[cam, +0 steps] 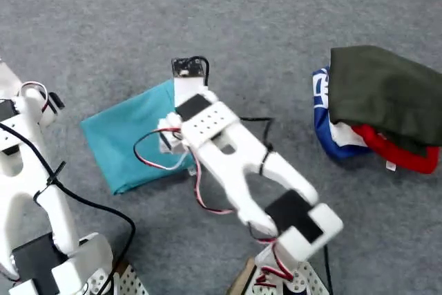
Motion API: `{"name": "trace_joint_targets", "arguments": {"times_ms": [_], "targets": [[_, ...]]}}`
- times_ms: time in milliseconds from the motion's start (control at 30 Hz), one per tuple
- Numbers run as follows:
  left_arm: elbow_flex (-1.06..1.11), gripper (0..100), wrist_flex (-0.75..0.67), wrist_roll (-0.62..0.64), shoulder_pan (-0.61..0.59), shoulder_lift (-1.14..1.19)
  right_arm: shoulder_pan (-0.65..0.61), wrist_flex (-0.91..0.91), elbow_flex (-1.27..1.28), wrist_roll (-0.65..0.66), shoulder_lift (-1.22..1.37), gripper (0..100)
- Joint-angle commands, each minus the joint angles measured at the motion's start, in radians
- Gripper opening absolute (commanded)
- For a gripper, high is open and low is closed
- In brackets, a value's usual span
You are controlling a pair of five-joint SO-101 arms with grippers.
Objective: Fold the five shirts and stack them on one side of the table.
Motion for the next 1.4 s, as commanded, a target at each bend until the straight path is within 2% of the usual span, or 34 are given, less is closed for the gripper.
{"name": "trace_joint_targets", "arguments": {"times_ms": [0, 267, 533, 600, 767, 800, 867, 1067, 1367], "targets": [[0.002, 19, -0.029, 0.014, -0.014, -0.016, -0.013, -0.014, -0.147, -0.135, 0.091, 33.4], [0.005, 19, -0.031, 0.014, -0.014, -0.016, 0.035, -0.012, -0.303, -0.213, 0.354, 33.4], [0.008, 19, -0.031, 0.011, -0.012, -0.015, 0.077, -0.012, -0.363, -0.209, 0.461, 32.0], [0.009, 19, -0.031, 0.009, -0.012, -0.015, 0.084, -0.012, -0.358, -0.206, 0.461, 26.0], [0.009, 19, -0.031, 0.009, -0.011, -0.015, 0.091, 0.057, -0.377, -0.204, 0.461, 1.0], [0.009, 19, -0.031, 0.009, -0.011, -0.015, 0.091, 0.087, -0.386, -0.203, 0.463, 0.1], [0.009, 19, -0.031, 0.009, -0.011, -0.013, 0.091, 0.150, -0.412, -0.203, 0.463, 2.2], [0.014, 19, -0.031, 0.009, -0.008, -0.013, 0.139, 0.293, -0.570, -0.199, 0.463, 0.2], [0.058, 19, -0.095, 0.009, -0.008, -0.015, 0.242, 0.499, -0.983, -0.034, 0.466, 0.2]]}}
